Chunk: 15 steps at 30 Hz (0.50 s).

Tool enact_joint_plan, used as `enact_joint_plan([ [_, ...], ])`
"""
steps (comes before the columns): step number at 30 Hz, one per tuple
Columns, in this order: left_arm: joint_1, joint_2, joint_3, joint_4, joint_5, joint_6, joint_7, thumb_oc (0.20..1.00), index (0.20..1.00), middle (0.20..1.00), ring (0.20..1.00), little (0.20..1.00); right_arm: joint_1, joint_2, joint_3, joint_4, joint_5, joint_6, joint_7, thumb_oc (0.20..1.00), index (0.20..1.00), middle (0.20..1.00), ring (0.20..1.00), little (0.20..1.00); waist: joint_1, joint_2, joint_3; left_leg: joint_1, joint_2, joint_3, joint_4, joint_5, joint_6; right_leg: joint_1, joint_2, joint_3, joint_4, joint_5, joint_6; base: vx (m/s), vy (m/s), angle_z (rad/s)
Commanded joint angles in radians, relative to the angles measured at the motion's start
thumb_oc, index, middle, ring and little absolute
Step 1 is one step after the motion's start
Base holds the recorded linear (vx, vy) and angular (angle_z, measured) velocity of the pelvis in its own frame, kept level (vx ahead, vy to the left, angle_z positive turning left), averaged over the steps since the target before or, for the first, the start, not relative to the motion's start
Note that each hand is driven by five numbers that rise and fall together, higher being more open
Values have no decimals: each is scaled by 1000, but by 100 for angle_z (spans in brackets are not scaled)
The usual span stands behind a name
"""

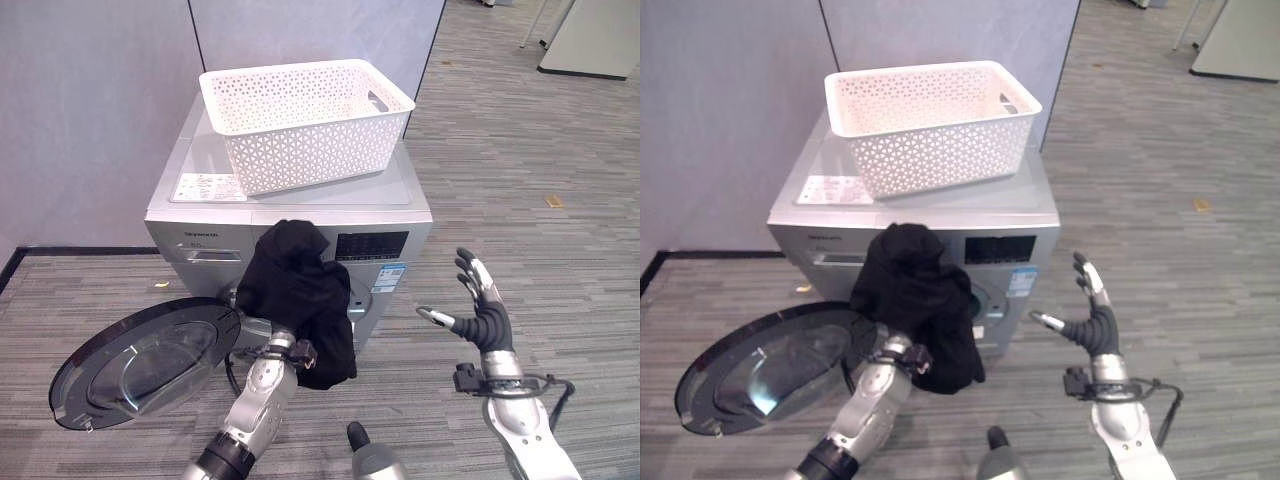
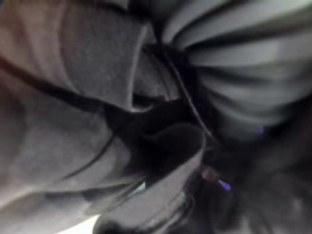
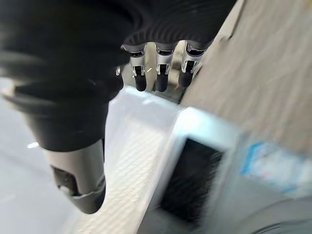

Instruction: Grab the laundry basket,head to the washer,open it,put in the laundry and shut it.

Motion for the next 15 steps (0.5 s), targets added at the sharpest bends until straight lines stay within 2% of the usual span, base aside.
enact_joint_plan([
  [1, -29, -3, 18, -68, -58, -55, -46, 200, 200, 200, 200, 200, -46, 35, -56, 2, -18, -28, -71, 1000, 1000, 1000, 1000, 1000, 10, 13, 34, 56, 54, 73, 154, -227, 33, -226, -31, -9, 70, 70, 46, -154, 15, -2],
  [2, -13, -2, 25, -57, -92, -58, -49, 200, 200, 200, 200, 200, -56, 44, -54, 46, -14, -13, -96, 1000, 1000, 1000, 1000, 1000, 12, 11, 78, 17, 61, 68, 193, -234, 33, -249, -28, -5, 78, 71, 45, -113, 0, 0],
  [4, -10, -1, 27, -48, -96, -60, -47, 200, 200, 200, 200, 200, -64, 48, -52, 60, -10, -11, -104, 1000, 1000, 1000, 1000, 1000, 13, 5, 91, -6, 58, 68, 204, -228, 33, -267, -33, 1, 81, 76, 43, -141, -9, 2],
  [9, -28, -10, 12, 36, -114, -65, -31, 200, 200, 200, 200, 200, -145, 72, 11, 115, 101, -32, -121, 1000, 1000, 1000, 1000, 1000, 32, -14, 217, -149, 72, 57, 302, -227, 20, -351, -50, 0, 84, 101, 35, -178, -40, 6],
  [15, -103, -40, 32, 97, -96, -84, 24, 200, 200, 200, 200, 200, -200, 79, 64, 108, 141, -59, -143, 1000, 1000, 1000, 1000, 1000, 44, -23, 286, -269, 82, 42, 369, -227, 12, -426, -63, -10, 97, 113, 26, -104, -51, 3],
])
